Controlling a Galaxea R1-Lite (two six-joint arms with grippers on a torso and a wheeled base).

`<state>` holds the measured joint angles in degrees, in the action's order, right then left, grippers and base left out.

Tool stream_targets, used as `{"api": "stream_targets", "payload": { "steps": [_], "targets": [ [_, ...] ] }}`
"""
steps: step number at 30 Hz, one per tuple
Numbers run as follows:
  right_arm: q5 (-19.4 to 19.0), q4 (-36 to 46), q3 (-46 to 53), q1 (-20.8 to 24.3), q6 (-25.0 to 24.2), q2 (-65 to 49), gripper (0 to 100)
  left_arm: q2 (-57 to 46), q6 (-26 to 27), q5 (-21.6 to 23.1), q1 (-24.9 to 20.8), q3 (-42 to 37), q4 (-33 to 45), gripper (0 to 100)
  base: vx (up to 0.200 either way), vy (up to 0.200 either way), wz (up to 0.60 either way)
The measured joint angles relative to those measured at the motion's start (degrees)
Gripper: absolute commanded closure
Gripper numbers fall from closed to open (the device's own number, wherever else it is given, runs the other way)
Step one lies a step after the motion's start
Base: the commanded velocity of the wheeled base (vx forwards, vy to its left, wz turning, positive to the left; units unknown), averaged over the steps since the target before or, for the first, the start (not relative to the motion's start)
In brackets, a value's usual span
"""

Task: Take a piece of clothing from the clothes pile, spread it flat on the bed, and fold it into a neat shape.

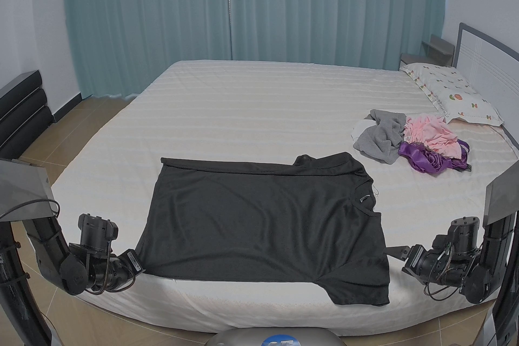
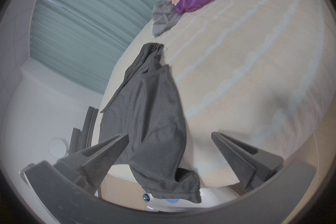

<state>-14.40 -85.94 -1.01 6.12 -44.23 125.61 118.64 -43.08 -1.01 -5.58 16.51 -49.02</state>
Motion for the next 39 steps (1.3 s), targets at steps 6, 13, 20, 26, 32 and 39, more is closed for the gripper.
{"api": "stream_targets", "payload": {
  "steps": [6, 13, 20, 26, 32, 39],
  "targets": [
    [0.2, -0.4, 0.0, 4.5, 0.5, 1.9, 0, -1.4, 1.1, -0.2, 0.8, -0.3, 0.8, 100, 0.0, 0.0, 0.0],
    [0.2, -2.2, 0.0, 6.0, 5.1, 4.3, 100, -1.7, 1.1, -0.2, 1.0, -0.4, 0.8, 100, 0.0, 0.0, 0.0],
    [0.3, -3.0, 0.0, 6.4, 8.1, 7.4, 100, -1.7, 1.2, -0.1, 0.9, -0.5, 0.8, 100, 0.0, 0.0, 0.0],
    [1.8, 0.1, 0.0, 5.9, 8.7, 6.8, 100, -1.7, 1.3, -0.1, 0.7, -0.7, 0.8, 100, 0.0, 0.0, 0.0],
    [2.1, 10.8, 0.0, 5.9, 11.3, 3.6, 100, -1.7, 2.5, -0.1, 0.6, -1.2, 0.8, 100, 0.0, 0.0, 0.0],
    [1.8, 18.8, 0.0, 5.8, 12.4, -4.3, 100, -2.0, 4.5, -0.1, 0.6, -2.0, 0.8, 100, 0.0, 0.0, 0.0]
  ]
}}
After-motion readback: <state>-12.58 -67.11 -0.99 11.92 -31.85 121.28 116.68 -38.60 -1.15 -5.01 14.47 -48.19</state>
